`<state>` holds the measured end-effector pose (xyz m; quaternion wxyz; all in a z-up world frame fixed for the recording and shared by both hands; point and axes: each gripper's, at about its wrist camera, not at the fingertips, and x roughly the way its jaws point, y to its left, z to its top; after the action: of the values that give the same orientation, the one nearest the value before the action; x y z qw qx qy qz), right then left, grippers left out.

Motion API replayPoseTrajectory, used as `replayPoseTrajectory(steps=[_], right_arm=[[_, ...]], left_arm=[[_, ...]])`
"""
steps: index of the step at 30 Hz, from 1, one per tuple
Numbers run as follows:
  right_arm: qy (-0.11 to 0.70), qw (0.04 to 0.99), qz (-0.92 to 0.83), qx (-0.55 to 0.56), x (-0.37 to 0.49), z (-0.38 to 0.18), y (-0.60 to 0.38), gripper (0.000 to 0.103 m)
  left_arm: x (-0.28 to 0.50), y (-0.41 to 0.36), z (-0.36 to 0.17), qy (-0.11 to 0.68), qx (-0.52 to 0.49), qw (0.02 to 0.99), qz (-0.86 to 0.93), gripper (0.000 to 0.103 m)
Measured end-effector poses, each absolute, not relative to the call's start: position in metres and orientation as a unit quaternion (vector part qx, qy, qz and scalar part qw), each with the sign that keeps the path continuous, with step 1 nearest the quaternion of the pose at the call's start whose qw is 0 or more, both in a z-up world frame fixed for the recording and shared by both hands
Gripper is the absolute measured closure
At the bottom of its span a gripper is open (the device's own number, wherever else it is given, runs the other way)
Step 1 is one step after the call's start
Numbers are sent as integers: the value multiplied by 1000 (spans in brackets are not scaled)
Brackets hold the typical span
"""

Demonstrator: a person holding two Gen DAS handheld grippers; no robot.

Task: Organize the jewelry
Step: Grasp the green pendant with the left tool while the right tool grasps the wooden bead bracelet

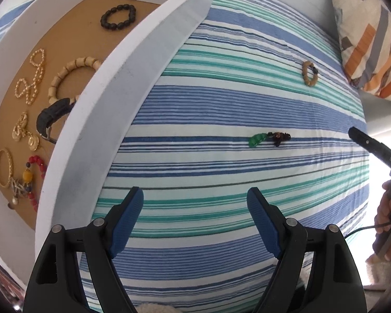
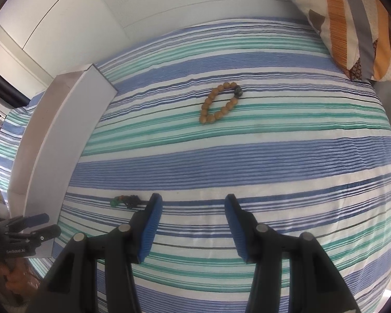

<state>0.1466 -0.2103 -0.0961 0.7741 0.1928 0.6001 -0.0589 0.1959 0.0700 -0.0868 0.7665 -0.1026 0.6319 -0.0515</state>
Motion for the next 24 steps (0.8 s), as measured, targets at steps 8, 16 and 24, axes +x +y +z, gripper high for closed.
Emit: replayPoseTrajectory(steps=[8, 16, 24], right_arm=[[575, 779, -102, 228, 132, -94, -244, 52], [572, 776, -107, 243, 132, -97, -253, 52], [584, 776, -113, 208, 193, -119, -281, 53]], left_arm=[[203, 27, -88, 625, -66, 766, -136, 20], [249, -57, -114, 602, 62, 767, -214, 20], [264, -78, -141, 591, 122, 773, -193, 69]])
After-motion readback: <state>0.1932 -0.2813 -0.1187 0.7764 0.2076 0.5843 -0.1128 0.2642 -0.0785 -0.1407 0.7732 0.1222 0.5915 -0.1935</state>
